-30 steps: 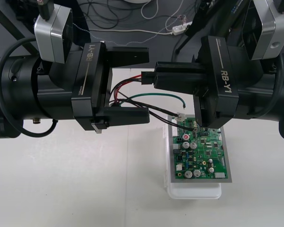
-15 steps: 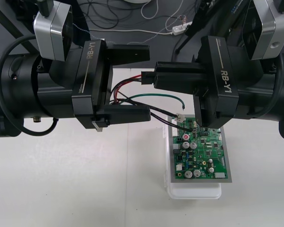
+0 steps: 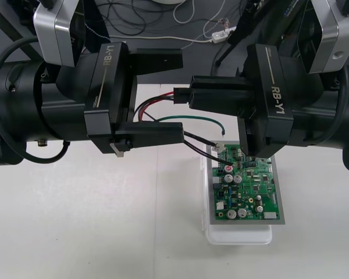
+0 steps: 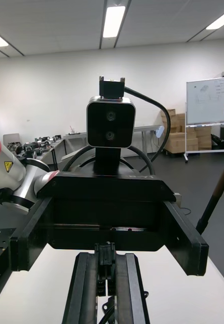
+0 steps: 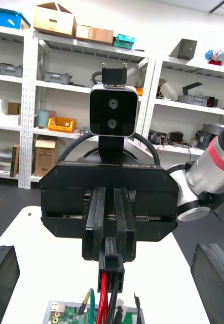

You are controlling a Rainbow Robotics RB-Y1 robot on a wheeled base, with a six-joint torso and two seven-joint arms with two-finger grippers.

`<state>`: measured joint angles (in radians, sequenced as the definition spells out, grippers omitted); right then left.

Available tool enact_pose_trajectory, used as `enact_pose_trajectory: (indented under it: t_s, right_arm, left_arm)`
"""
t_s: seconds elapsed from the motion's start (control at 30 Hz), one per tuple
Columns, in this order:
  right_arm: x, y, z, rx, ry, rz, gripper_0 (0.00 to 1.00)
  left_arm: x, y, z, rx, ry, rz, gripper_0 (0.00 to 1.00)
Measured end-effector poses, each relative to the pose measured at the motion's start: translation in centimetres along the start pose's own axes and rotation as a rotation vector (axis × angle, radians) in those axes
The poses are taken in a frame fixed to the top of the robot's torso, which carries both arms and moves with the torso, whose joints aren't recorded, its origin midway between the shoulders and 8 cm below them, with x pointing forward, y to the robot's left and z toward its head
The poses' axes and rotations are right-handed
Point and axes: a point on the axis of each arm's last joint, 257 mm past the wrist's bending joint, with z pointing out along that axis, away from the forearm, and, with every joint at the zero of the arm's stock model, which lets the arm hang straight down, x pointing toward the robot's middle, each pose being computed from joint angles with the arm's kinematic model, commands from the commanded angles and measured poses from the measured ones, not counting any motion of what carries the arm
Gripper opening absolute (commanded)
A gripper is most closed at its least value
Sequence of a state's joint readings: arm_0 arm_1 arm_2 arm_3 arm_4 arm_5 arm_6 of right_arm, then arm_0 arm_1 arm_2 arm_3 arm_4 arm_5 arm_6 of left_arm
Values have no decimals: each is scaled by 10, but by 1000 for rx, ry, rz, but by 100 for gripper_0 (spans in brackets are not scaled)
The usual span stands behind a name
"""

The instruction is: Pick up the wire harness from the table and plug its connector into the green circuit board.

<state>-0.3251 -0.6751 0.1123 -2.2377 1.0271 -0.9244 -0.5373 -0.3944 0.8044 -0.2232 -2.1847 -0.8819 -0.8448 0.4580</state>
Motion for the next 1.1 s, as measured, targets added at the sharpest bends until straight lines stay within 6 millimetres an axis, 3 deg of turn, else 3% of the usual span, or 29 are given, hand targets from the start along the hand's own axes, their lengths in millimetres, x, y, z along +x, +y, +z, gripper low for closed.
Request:
enact_pose_trajectory:
  t_s: [0.5, 0.67, 0.7, 0.73, 0.9, 0.97, 1.07, 1.1]
  right_arm:
    - [0, 0, 0, 0, 0, 0, 0]
    - [0, 0, 0, 0, 0, 0, 0]
    - [0, 0, 0, 0, 0, 0, 0]
    - [0, 0, 0, 0, 0, 0, 0]
    - [0, 0, 0, 0, 0, 0, 0]
    - [0, 0, 0, 0, 0, 0, 0]
    - [0, 0, 0, 0, 0, 0, 0]
    - [0, 0, 0, 1, 0, 0, 0]
  left_arm:
    - [2, 0, -2, -2, 14, 1, 98]
    - [2, 0, -2, -1, 14, 1, 64]
    - [2, 0, -2, -1, 13, 1, 52]
    - [2, 0, -2, -1, 13, 1, 47]
    - [2, 0, -2, 0, 14, 3, 37]
    - [2, 0, -1, 1, 14, 3, 28]
    - [2, 0, -1, 2, 14, 2, 3]
    - [2, 0, -1, 2, 14, 2, 0]
